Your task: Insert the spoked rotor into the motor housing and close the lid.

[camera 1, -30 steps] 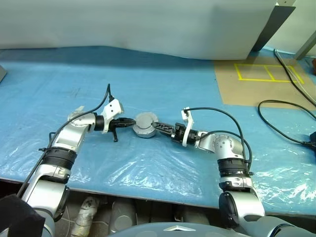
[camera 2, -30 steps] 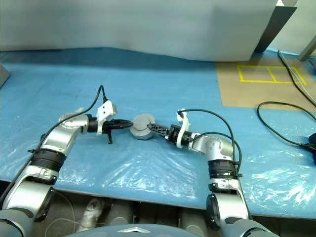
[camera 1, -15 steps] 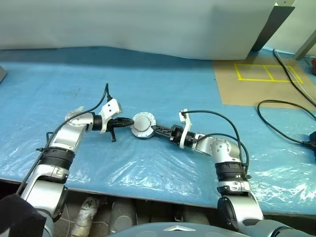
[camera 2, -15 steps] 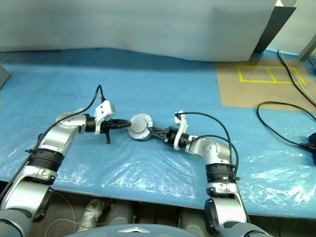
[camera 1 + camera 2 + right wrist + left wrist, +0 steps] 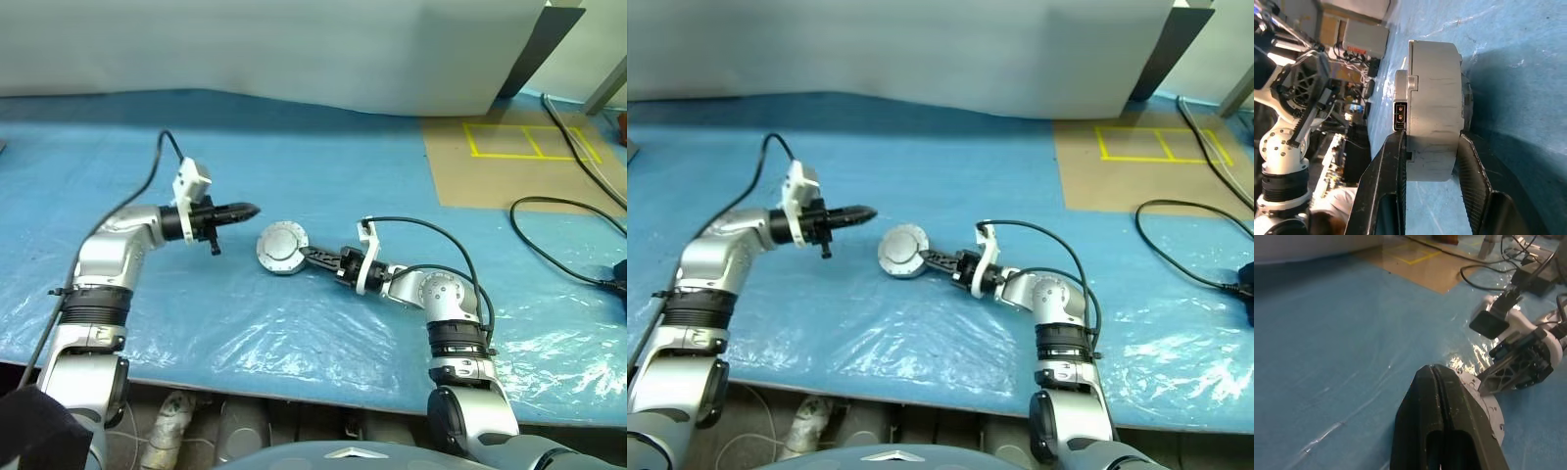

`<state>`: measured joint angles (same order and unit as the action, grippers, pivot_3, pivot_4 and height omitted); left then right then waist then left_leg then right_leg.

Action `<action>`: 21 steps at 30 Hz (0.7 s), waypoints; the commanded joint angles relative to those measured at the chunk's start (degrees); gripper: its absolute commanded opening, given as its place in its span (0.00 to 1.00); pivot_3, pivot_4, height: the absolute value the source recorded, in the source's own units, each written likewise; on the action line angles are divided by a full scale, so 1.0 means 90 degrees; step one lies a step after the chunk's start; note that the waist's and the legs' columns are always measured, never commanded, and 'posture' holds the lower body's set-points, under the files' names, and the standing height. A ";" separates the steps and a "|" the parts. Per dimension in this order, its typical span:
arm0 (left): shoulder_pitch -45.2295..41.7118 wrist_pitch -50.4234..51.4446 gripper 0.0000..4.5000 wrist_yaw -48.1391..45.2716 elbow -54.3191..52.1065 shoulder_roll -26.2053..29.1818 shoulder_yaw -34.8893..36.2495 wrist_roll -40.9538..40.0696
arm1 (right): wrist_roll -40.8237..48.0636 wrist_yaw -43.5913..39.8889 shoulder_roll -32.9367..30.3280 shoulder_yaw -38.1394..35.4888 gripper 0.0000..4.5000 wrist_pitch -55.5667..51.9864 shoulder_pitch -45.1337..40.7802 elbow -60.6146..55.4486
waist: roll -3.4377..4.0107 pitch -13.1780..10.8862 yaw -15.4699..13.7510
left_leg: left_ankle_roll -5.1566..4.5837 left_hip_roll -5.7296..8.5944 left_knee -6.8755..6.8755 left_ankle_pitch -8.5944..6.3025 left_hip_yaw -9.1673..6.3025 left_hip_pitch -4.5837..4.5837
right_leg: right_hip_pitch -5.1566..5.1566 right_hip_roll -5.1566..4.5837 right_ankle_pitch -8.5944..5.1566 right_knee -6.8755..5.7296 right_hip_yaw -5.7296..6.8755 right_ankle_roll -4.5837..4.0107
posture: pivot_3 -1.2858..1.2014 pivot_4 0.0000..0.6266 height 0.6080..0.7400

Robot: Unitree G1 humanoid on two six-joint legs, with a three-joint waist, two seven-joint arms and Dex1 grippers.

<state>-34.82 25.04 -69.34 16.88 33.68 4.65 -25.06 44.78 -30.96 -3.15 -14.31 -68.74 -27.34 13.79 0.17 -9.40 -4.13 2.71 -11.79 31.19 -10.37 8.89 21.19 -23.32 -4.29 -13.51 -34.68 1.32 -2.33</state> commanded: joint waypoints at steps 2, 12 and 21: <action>0.0044 0.0987 0.00 0.0286 -0.0089 0.0108 0.0384 -0.0517 | 0.1320 0.0219 0.0189 -0.1030 0.25 -0.0855 -0.0319 -0.0184 | 0.0001 -0.0006 -0.0020 | 0.0003 -0.0001 -0.0001 -0.0002 0.0000 0.0015 | -0.0012 0.0000 -0.0001 0.0002 0.0006 -0.0001 | 0.52 0.24 1.00; 0.0564 0.2553 0.35 0.1238 -0.0598 -0.0558 0.1443 -0.2051 | 0.3552 0.1853 0.0674 -0.2137 0.25 -0.1431 -0.0737 -0.0733 | 0.0001 -0.0007 -0.0069 | 0.0003 -0.0005 0.0014 0.0000 -0.0008 0.0100 | -0.0095 0.0007 0.0015 -0.0014 0.0016 0.0025 | 0.52 0.24 1.00; 0.0615 0.3658 0.99 0.2067 -0.1163 -0.1228 0.2172 -0.3666 | 0.4799 0.2917 0.0544 -0.1758 0.25 -0.1050 -0.0767 -0.0825 | 0.0000 -0.0008 -0.0144 | 0.0004 -0.0002 0.0021 -0.0001 -0.0009 0.0100 | -0.0094 0.0004 0.0018 -0.0019 0.0014 0.0028 | 0.52 0.24 1.00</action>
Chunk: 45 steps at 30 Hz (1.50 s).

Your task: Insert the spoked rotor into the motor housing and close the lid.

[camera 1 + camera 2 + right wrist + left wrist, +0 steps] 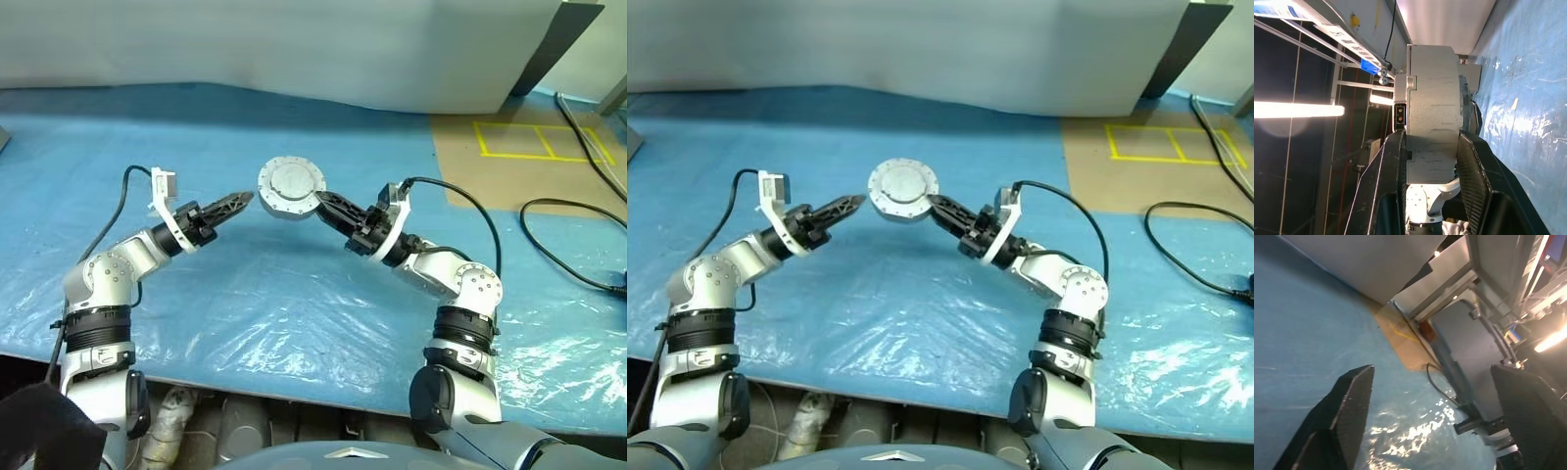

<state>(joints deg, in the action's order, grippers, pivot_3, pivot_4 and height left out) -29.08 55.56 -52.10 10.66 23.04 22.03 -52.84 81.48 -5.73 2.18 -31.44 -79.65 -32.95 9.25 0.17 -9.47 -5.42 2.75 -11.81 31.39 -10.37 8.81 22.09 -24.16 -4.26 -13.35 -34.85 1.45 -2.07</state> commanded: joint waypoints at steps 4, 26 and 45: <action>-0.0105 0.0423 0.99 0.0609 -0.0590 -0.0240 0.0340 -0.0966 | 0.1030 0.0324 -0.0228 0.0409 0.25 0.0304 -0.0088 -0.0319 | 0.0000 0.0000 0.0000 | 0.0001 0.0001 0.0000 0.0000 -0.0002 0.0001 | 0.0000 0.0001 0.0003 0.0000 0.0000 0.0005 | 0.52 0.24 1.00; -0.0513 0.0586 0.99 0.1727 -0.0151 -0.1451 -0.0258 -0.1168 | 0.1710 0.0506 -0.0914 0.1430 0.25 0.1092 0.0273 -0.0553 | -0.0003 0.0000 -0.0011 | 0.0001 0.0004 0.0093 0.0000 -0.0031 0.0034 | 0.0006 0.0001 0.0031 -0.0028 -0.0006 0.0051 | 0.52 0.24 1.00; -0.0362 0.1022 0.59 0.2326 -0.0262 -0.1413 -0.0100 -0.1718 | 0.1310 0.0337 -0.1147 0.1857 0.25 0.1708 0.0328 -0.0877 | -0.0003 -0.0001 -0.0016 | 0.0000 0.0005 0.0106 0.0000 -0.0036 0.0039 | 0.0005 0.0000 0.0031 -0.0039 -0.0005 0.0052 | 0.52 0.24 1.00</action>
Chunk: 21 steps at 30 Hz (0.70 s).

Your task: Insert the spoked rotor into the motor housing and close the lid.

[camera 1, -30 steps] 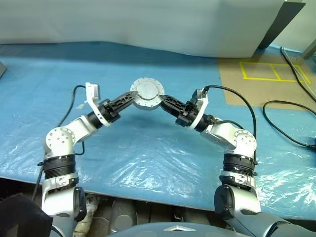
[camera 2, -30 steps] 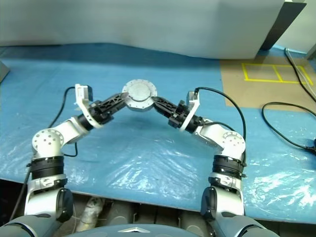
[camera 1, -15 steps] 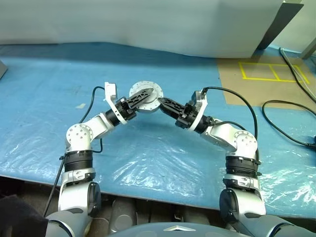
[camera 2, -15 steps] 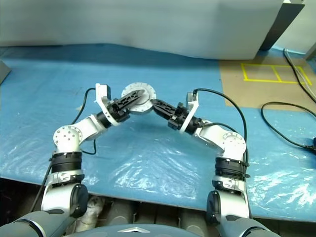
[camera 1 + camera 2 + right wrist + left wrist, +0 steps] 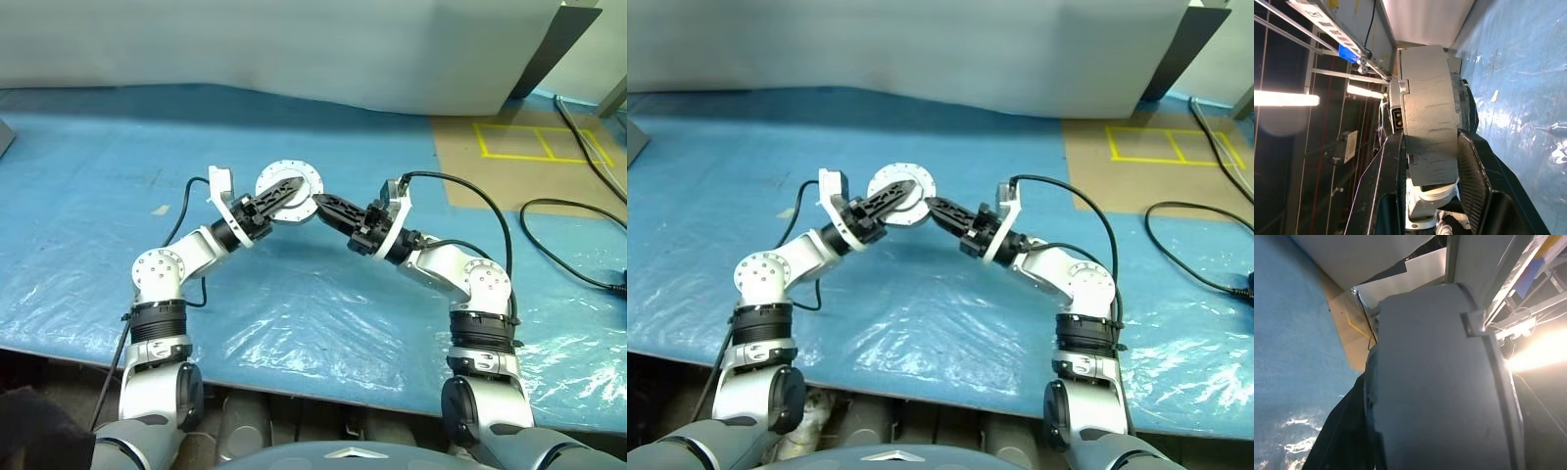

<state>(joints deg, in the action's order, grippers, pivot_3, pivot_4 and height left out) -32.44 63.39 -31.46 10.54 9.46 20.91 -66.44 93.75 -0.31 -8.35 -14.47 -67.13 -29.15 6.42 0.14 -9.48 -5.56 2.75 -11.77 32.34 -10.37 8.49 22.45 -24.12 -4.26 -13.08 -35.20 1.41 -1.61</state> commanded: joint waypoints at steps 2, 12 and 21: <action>0.0003 0.0200 0.59 0.0084 -0.0217 0.0126 0.0024 -0.0236 | -0.0244 -0.0317 0.0018 0.0005 0.25 0.0456 -0.0096 -0.0675 | 0.0000 0.0000 -0.0003 | 0.0000 0.0000 0.0001 0.0000 0.0000 0.0000 | 0.0000 0.0000 0.0000 0.0000 0.0000 0.0000 | 0.52 0.24 1.00; -0.0057 0.0173 0.54 0.0123 -0.0127 0.0221 0.0035 -0.0329 | -0.0513 -0.0608 -0.0005 0.0104 0.70 0.0650 -0.0046 -0.0784 | 0.0000 0.0000 0.0003 | 0.0000 -0.0001 0.0007 0.0000 -0.0002 0.0001 | 0.0000 0.0000 0.0001 -0.0004 -0.0001 0.0002 | 0.52 0.24 1.00; -0.0236 -0.0062 0.54 0.0312 0.0165 0.0346 0.0226 -0.0156 | -0.0243 -0.0561 -0.0026 0.0121 0.99 0.0544 -0.0059 -0.0575 | 0.0000 0.0000 0.0002 | 0.0000 0.0000 0.0009 0.0000 -0.0002 0.0001 | 0.0000 0.0000 0.0001 -0.0006 0.0000 0.0002 | 0.52 0.24 1.00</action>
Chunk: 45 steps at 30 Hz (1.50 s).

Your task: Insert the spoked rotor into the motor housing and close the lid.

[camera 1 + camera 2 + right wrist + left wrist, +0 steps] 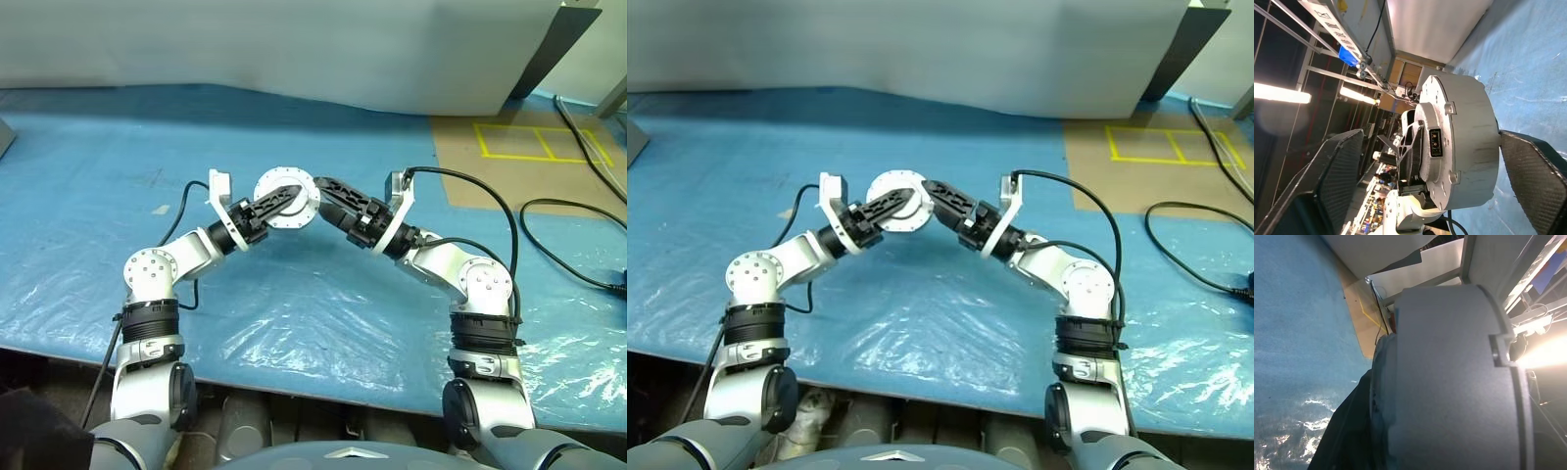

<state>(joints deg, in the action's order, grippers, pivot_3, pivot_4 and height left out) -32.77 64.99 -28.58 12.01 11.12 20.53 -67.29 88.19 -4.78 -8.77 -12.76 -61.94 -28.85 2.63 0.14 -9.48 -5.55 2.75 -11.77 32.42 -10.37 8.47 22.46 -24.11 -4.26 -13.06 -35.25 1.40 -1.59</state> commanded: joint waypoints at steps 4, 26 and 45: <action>-0.0306 -0.0559 0.54 0.0005 0.0210 0.0488 0.0738 -0.0169 | 0.0398 0.0023 -0.0008 -0.0092 0.99 -0.0008 -0.0071 -0.0097 | 0.0000 0.0000 0.0038 | 0.0000 -0.0002 0.0001 0.0000 0.0000 -0.0004 | -0.0001 0.0002 0.0000 -0.0005 -0.0001 0.0000 | 0.52 0.24 1.00; -0.1692 -0.5105 0.54 -0.0222 0.5620 0.1889 0.0981 0.3272 | -0.0271 -0.0269 -0.0186 0.0159 0.99 -0.0072 -0.0228 -0.0036 | -0.0028 0.0001 -0.0056 | 0.0000 -0.0001 0.0023 0.0000 -0.0020 0.0024 | 0.0003 0.0000 0.0008 0.0004 0.0012 0.0015 | 0.52 0.24 1.00; -0.1475 -0.5939 0.99 -0.0034 0.6597 0.3242 0.1548 0.3890 | -0.0647 -0.0528 -0.0093 0.0206 1.00 0.0008 -0.0090 -0.0287 | -0.0028 0.0001 -0.0022 | 0.0001 -0.0003 0.0014 -0.0001 -0.0005 -0.0036 | 0.0026 -0.0004 0.0003 -0.0017 -0.0002 0.0004 | 0.52 0.24 1.00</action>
<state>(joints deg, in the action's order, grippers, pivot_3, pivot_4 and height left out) -45.59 12.31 -27.35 72.11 38.40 33.40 -32.40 82.03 -8.59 -9.79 -10.81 -62.37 -29.34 2.47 -0.12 -9.46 -5.75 2.76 -11.80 32.53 -10.38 8.42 22.18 -23.88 -4.30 -13.04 -35.41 1.42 -1.57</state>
